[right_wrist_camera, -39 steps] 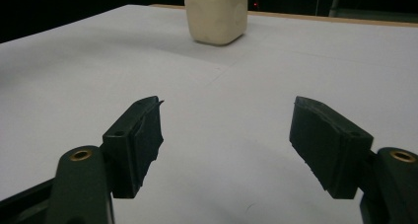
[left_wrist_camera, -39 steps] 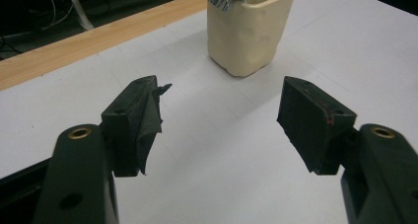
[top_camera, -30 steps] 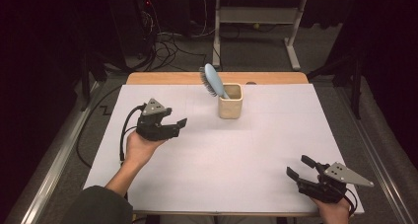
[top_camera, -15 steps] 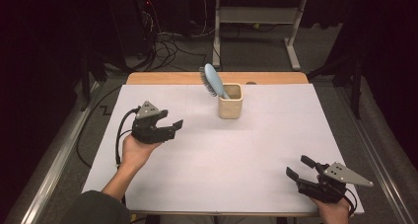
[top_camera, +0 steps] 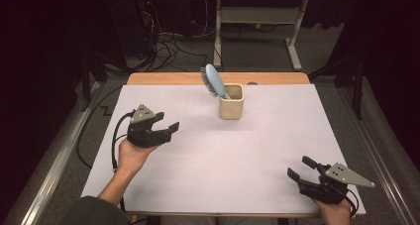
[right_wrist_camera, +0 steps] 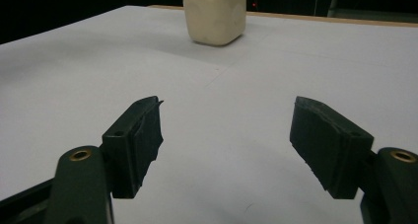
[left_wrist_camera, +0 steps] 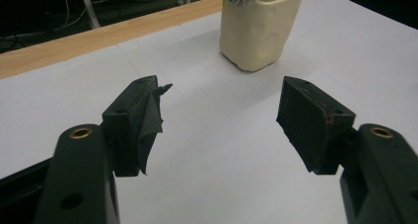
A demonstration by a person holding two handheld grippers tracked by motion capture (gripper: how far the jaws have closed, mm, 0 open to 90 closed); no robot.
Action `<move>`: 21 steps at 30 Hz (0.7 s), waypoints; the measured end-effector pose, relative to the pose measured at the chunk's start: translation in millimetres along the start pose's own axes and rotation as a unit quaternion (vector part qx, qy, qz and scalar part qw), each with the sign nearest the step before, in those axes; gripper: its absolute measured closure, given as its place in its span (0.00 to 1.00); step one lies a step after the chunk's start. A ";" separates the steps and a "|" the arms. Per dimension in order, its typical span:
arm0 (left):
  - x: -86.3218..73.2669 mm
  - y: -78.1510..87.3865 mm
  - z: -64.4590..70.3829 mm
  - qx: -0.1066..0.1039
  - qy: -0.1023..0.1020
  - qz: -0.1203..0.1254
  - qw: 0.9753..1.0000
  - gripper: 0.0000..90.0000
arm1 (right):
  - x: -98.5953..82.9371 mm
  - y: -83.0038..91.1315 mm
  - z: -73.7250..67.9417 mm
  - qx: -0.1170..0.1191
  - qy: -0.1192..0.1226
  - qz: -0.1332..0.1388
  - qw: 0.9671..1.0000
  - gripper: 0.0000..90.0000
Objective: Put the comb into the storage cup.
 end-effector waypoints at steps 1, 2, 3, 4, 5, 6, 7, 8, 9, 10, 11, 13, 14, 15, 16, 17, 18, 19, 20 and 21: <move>-0.6 1.0 -0.2 0.000 -0.002 -0.001 1.000 0.38 | 0.1 0.1 0.0 0.000 0.000 0.000 1.000 0.32; -0.9 1.8 0.1 0.000 -0.002 0.000 1.000 0.38 | 0.1 0.1 0.0 0.000 0.001 0.000 1.000 0.32; -1.3 2.6 0.2 0.000 -0.002 0.001 1.000 0.38 | 0.1 0.2 0.0 0.000 0.000 0.000 1.000 0.32; -1.8 3.5 0.3 0.000 -0.002 0.001 1.000 0.38 | 0.2 0.2 0.0 0.000 0.000 0.001 1.000 0.32; -2.4 4.2 0.1 0.000 -0.002 0.002 1.000 0.38 | 0.2 0.2 0.0 0.000 0.000 0.001 1.000 0.32; -2.9 5.0 -0.4 0.001 -0.002 0.002 1.000 0.38 | 0.1 0.1 0.0 0.000 0.000 0.001 1.000 0.32; -3.5 5.7 -1.3 0.002 -0.002 0.002 1.000 0.38 | 0.0 0.0 0.0 0.000 0.000 0.000 1.000 0.32; -3.9 6.3 -2.6 0.005 -0.003 0.002 1.000 0.38 | 0.1 0.0 0.0 0.000 0.000 0.000 1.000 0.32; -4.1 7.0 -4.0 0.008 -0.003 0.004 1.000 0.38 | 0.2 0.1 -0.2 0.000 0.001 0.001 1.000 0.32; -4.4 7.7 -5.3 0.010 -0.002 0.005 1.000 0.38 | 0.2 0.1 -0.1 0.000 0.001 0.000 1.000 0.32; -5.0 8.6 -6.4 0.009 0.000 0.005 1.000 0.38 | 0.1 0.1 -0.1 0.000 0.000 0.000 1.000 0.32; -5.0 9.5 -7.9 0.011 0.004 0.009 1.000 0.38 | 0.2 0.1 -0.1 0.000 0.000 0.000 1.000 0.32; -5.3 10.5 -8.3 0.011 0.004 0.008 1.000 0.38 | 0.1 0.1 -0.3 0.000 0.000 0.000 1.000 0.32; -5.3 11.0 -8.7 0.011 0.005 0.010 1.000 0.38 | 0.1 0.1 -0.3 0.000 0.000 0.000 1.000 0.32; -5.6 11.7 -9.2 0.011 0.005 0.011 1.000 0.38 | 0.2 0.2 -0.2 0.000 0.000 0.000 1.000 0.32; -5.9 12.3 -9.6 0.012 0.006 0.011 1.000 0.38 | 0.2 0.2 -0.1 -0.001 0.001 0.001 1.000 0.32; -6.3 12.7 -10.0 0.012 0.007 0.012 1.000 0.38 | 0.2 0.2 -0.1 -0.001 0.000 0.000 1.000 0.32; -7.0 13.3 -10.5 0.012 0.007 0.012 1.000 0.38 | 0.2 0.1 -0.1 -0.001 0.000 0.000 1.000 0.32; -7.7 13.9 -11.1 0.013 0.008 0.012 1.000 0.38 | 0.2 0.1 -0.2 -0.001 0.000 0.001 1.000 0.32; -8.5 14.4 -11.8 0.013 0.008 0.012 1.000 0.38 | 0.2 0.2 -0.2 -0.001 0.000 0.000 1.000 0.32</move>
Point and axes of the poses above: each handheld gripper's, and its own axes: y roughly backward along the jaws, x roughly out of its top, z roughly to its right, the point moved 10 cm from there along -y, roughly forward along the jaws, and after that the axes turned 8 degrees about y, right-handed, at the moved point
